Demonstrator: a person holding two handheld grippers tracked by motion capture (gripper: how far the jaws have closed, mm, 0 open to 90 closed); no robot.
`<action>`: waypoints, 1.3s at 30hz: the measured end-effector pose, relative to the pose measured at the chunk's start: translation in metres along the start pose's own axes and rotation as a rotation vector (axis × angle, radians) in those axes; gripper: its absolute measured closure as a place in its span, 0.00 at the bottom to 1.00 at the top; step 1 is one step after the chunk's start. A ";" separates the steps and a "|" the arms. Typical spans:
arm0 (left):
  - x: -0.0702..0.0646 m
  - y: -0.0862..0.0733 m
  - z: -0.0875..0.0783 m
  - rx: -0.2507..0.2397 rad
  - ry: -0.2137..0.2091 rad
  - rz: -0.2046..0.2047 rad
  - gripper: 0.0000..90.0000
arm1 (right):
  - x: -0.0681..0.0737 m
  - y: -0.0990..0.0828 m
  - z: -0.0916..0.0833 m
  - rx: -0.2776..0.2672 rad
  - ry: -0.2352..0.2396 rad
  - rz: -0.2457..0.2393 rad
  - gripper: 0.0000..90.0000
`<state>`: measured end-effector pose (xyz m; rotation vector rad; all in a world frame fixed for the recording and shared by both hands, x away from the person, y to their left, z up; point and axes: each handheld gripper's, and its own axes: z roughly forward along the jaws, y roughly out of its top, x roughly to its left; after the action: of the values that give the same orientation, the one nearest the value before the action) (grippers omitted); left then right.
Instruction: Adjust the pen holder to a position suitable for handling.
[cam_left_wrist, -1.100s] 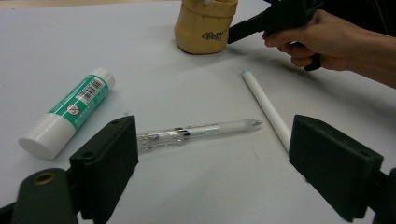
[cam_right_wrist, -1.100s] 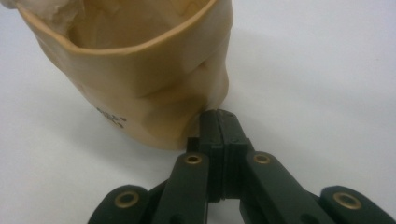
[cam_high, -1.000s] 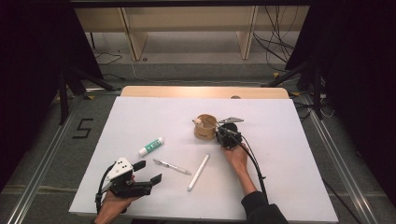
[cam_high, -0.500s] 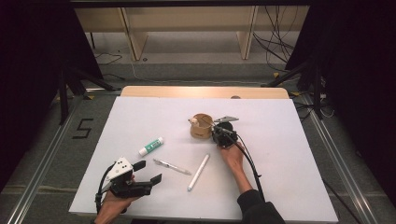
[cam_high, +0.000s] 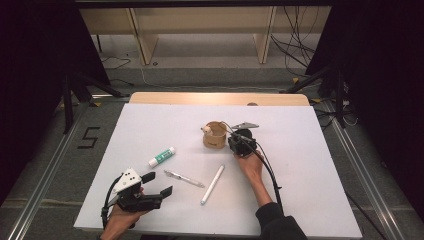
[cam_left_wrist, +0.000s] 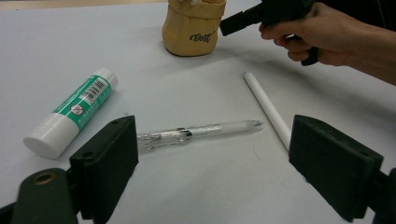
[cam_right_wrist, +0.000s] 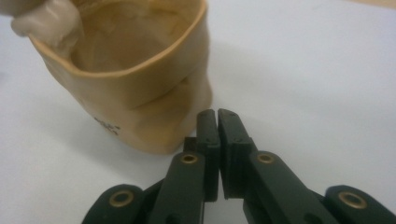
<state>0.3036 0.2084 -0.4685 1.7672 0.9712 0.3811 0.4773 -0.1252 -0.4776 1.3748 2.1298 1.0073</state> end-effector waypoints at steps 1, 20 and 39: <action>0.000 0.000 0.000 0.000 0.001 -0.001 0.17 | -0.002 0.000 -0.003 -0.007 0.001 0.002 0.96; 0.016 0.000 -0.002 -0.009 0.050 -0.041 0.17 | -0.013 -0.039 -0.077 -0.151 0.210 0.023 0.47; 0.046 0.013 0.006 0.022 0.154 -0.082 0.17 | 0.002 -0.061 -0.111 -0.183 0.288 -0.046 0.36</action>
<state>0.3416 0.2380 -0.4677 1.7311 1.1573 0.4601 0.3644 -0.1775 -0.4510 1.1453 2.1907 1.4155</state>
